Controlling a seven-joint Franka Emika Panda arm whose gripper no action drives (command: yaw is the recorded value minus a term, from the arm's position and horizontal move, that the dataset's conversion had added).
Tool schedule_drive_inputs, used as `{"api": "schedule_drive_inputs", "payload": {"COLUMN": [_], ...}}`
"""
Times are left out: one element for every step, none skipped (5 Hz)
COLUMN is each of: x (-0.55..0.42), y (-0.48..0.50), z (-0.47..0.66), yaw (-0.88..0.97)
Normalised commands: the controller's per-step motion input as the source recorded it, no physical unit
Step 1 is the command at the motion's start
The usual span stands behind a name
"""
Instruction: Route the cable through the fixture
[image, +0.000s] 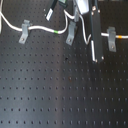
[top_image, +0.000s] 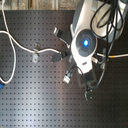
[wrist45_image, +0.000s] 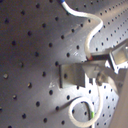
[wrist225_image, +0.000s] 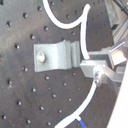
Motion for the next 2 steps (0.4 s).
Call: {"api": "schedule_drive_inputs", "payload": {"x": [-0.154, -0.230], "y": [-0.419, -0.240], "z": [-0.13, -0.20], "yaw": [0.37, 0.56]}}
